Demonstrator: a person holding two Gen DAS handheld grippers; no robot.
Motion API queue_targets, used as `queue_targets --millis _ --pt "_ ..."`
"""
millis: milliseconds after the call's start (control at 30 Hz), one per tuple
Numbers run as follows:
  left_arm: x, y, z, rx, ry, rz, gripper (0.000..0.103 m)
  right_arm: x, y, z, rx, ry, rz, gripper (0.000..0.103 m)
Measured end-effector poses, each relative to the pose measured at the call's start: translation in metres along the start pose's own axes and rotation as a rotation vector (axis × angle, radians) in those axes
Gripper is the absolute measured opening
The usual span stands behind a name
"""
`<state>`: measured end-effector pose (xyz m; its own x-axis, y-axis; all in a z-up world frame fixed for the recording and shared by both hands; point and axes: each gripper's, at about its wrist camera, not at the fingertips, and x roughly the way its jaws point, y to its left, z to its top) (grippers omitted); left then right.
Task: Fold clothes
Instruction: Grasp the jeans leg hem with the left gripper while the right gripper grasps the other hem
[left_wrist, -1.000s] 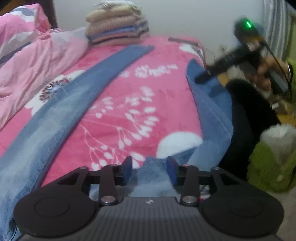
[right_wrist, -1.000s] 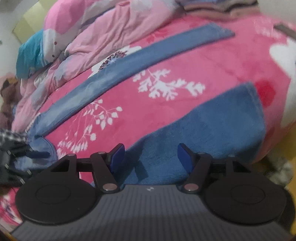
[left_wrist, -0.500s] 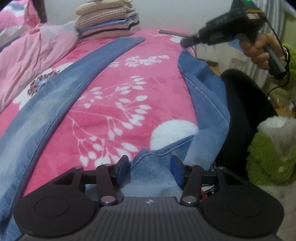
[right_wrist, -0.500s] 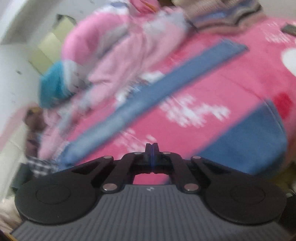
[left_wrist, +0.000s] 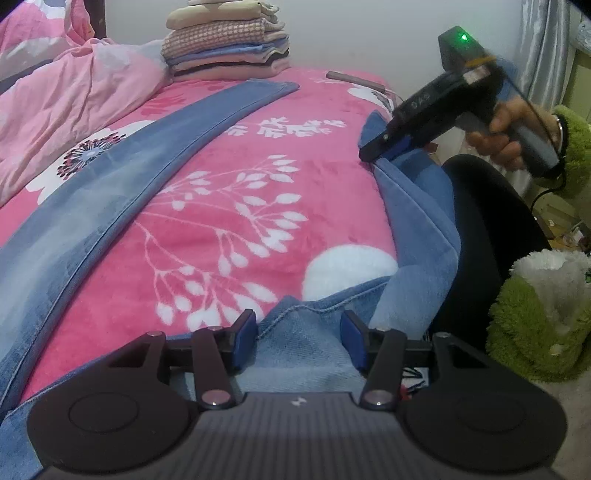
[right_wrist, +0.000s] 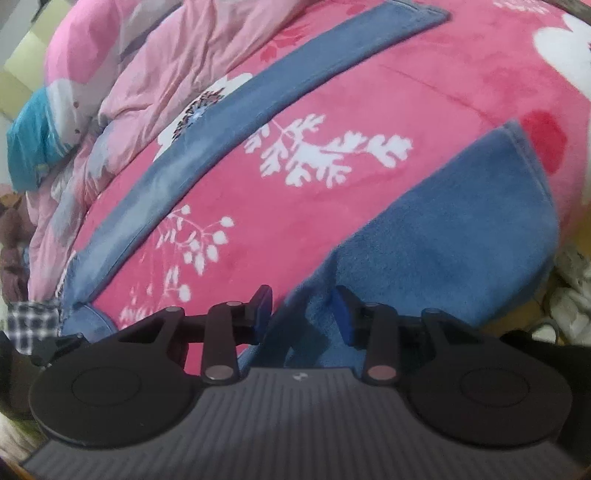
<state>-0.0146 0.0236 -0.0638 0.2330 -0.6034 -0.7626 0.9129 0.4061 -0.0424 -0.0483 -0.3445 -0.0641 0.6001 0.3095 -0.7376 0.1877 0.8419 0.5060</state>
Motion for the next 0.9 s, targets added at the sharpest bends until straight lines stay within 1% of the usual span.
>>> queue_targets --millis 67,100,167,233,267,367,433,467,567,600,667,733,800,900 --pt "0.000 0.002 -0.001 -0.009 -0.006 -0.005 0.052 -0.002 -0.001 -0.004 -0.035 -0.023 -0.018 0.012" --pt "0.000 0.002 -0.002 -0.017 -0.010 -0.008 0.052 -0.005 -0.005 -0.004 -0.021 -0.032 -0.007 0.007" --pt "0.000 0.005 -0.002 -0.040 -0.016 -0.018 0.052 -0.013 -0.008 -0.005 0.020 -0.068 0.038 0.006" --pt "-0.002 0.011 -0.002 -0.082 -0.019 -0.030 0.052 -0.024 -0.002 -0.001 0.058 -0.135 0.139 0.005" --pt "-0.003 0.014 -0.001 -0.108 -0.021 -0.028 0.051 -0.032 0.005 0.004 0.054 -0.171 0.190 0.005" --pt "-0.009 0.025 0.003 -0.188 -0.027 -0.019 0.051 -0.061 0.029 0.019 -0.004 -0.300 0.368 0.005" --pt "-0.017 0.032 0.004 -0.242 -0.042 -0.012 0.051 -0.091 0.041 0.020 -0.077 -0.411 0.492 0.005" --pt "-0.020 0.036 0.004 -0.267 -0.050 -0.007 0.051 -0.104 0.041 0.018 -0.102 -0.454 0.526 0.005" --pt "-0.028 0.040 0.004 -0.304 -0.073 0.017 0.051 -0.129 0.018 0.005 -0.078 -0.499 0.498 0.004" --pt "-0.030 0.040 0.003 -0.311 -0.078 0.025 0.052 -0.134 0.007 0.000 -0.058 -0.505 0.476 0.004" --pt "-0.029 0.040 0.003 -0.321 -0.076 0.030 0.052 -0.129 -0.029 -0.018 0.048 -0.467 0.366 0.004" --pt "-0.025 0.039 0.002 -0.330 -0.066 0.030 0.052 -0.114 -0.070 -0.037 0.181 -0.402 0.268 0.004" --pt "-0.022 0.038 0.001 -0.336 -0.056 0.030 0.053 -0.099 -0.100 -0.054 0.297 -0.341 0.232 0.004" --pt "-0.020 0.031 0.005 -0.297 -0.030 0.056 0.054 -0.095 -0.114 -0.072 0.372 -0.340 0.237 0.005"
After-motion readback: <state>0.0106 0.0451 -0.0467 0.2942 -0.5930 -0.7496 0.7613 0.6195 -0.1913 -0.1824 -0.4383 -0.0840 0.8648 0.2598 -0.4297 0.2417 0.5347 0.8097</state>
